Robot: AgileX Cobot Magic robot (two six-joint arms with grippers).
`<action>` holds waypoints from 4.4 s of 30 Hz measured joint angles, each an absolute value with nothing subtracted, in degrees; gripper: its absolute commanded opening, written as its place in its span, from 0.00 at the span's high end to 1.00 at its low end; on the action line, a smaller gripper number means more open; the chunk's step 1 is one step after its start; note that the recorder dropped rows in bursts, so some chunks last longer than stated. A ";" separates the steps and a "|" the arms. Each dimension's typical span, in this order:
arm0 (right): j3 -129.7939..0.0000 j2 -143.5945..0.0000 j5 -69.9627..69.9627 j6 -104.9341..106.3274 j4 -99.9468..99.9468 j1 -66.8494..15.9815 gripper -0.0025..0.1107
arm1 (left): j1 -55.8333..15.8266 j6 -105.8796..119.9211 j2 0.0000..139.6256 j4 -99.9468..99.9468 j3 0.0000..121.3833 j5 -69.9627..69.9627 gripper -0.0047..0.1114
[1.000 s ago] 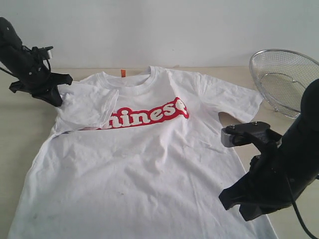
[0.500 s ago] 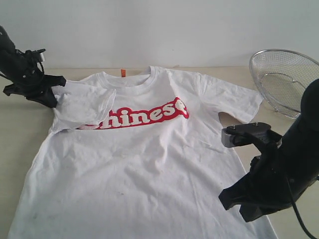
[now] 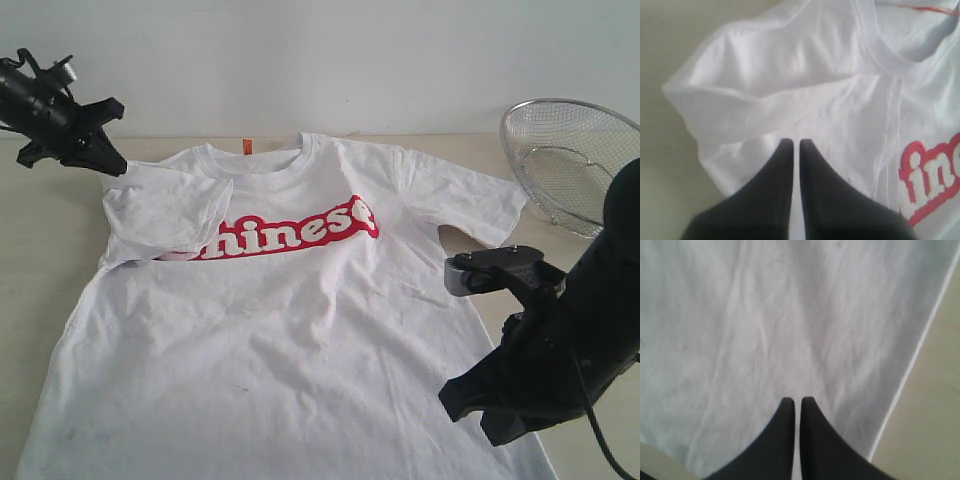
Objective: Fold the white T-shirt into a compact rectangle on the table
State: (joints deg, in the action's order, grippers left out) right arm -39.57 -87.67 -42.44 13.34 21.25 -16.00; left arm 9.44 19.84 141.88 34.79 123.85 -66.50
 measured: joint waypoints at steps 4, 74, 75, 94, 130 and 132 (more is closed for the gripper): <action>-39.57 -87.67 -42.44 13.34 21.25 -16.00 0.98 | 9.44 20.09 141.88 34.80 124.52 -61.58 0.92; -55.20 -91.16 -40.77 19.35 37.38 2.54 0.98 | 2.77 18.74 133.31 47.09 121.83 -69.51 0.92; -56.10 -92.30 -40.77 19.35 38.10 2.66 0.98 | 2.53 18.74 131.66 46.69 120.21 -69.51 0.92; -60.42 -109.51 -29.37 21.44 63.86 2.78 0.83 | 2.19 30.77 95.55 46.62 68.60 -52.56 0.92; -60.47 -117.85 -30.02 23.46 84.93 11.37 0.54 | 2.19 55.14 80.81 73.09 43.84 -48.31 0.92; -60.47 -117.85 -29.05 23.71 86.35 11.37 0.54 | 2.19 55.14 80.81 73.09 43.84 -48.31 0.92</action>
